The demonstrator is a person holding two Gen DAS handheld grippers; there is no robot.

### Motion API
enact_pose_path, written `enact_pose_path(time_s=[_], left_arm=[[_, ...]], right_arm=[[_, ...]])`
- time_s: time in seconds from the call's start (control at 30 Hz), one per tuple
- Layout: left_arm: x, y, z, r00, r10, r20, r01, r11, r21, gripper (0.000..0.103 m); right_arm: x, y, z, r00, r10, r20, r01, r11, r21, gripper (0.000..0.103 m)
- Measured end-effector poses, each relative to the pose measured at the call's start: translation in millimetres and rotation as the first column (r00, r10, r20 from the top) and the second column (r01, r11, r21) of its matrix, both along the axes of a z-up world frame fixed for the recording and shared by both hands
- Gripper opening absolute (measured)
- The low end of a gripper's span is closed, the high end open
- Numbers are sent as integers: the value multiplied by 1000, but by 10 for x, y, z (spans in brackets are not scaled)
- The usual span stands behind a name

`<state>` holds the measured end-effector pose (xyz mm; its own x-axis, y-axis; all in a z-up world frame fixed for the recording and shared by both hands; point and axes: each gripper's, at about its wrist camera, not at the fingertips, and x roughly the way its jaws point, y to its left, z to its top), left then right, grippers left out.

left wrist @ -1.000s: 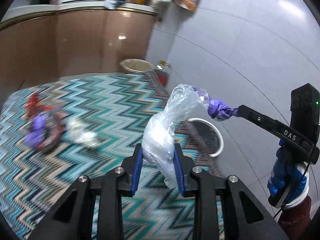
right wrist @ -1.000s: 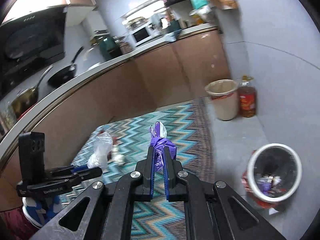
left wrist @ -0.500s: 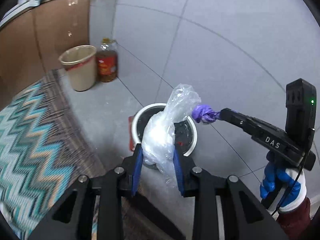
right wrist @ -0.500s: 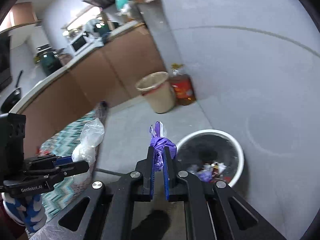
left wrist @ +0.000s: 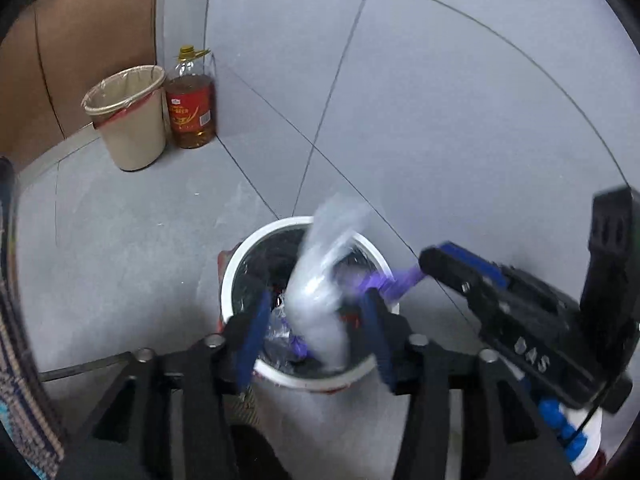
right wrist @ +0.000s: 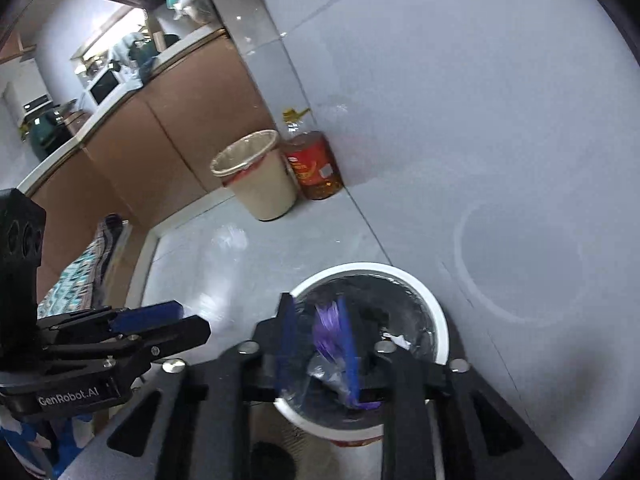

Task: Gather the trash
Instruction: 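Carry both bags over the bin and open both tools to drop them, then move both tools back over the remaining trash on the rug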

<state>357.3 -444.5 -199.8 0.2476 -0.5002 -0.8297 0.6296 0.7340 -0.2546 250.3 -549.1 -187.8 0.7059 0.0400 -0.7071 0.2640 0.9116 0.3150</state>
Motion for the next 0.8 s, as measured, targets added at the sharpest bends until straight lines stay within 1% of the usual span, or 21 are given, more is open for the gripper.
enact_pose_path(time_s=[0.07, 0.17, 0.33, 0.4, 0.47, 0.57, 0.6, 0.7, 0.8], left_arm=[[31, -45, -40, 1000, -3, -4, 3, 1000, -1, 50], [-1, -50, -42, 1000, -14, -11, 14, 1000, -13, 50], [-155, 73, 118, 999, -19, 27, 20, 999, -32, 50], [-255, 196, 236, 999, -9, 52, 11, 999, -41, 50], [-279, 286, 319, 997, 0, 80, 3, 999, -38, 50], [-439, 494, 536, 988, 19, 155, -15, 999, -31, 50], [-517, 598, 633, 981, 31, 189, -26, 999, -30, 50], [-695, 854, 835, 967, 58, 246, -50, 998, -37, 50], [-844, 1126, 991, 957, 86, 278, -75, 996, -49, 50]], right_arm=[[8, -68, -51, 1000, -11, -3, 11, 1000, 6, 33], [-33, -115, -69, 1000, -21, -7, 21, 1000, 6, 34], [-185, -72, 18, 1000, -15, -2, 15, 1000, 1, 34], [-222, -27, 86, 1000, -9, 7, 9, 1000, 0, 34], [-304, 54, 201, 1000, -2, 23, 2, 1000, -1, 34], [-455, 201, 383, 999, 13, 53, -13, 1000, -6, 34], [-514, 268, 459, 998, 22, 63, -21, 1000, -13, 34], [-660, 490, 685, 995, 52, 91, -49, 998, -37, 34], [-795, 760, 944, 988, 94, 123, -86, 994, -74, 37]])
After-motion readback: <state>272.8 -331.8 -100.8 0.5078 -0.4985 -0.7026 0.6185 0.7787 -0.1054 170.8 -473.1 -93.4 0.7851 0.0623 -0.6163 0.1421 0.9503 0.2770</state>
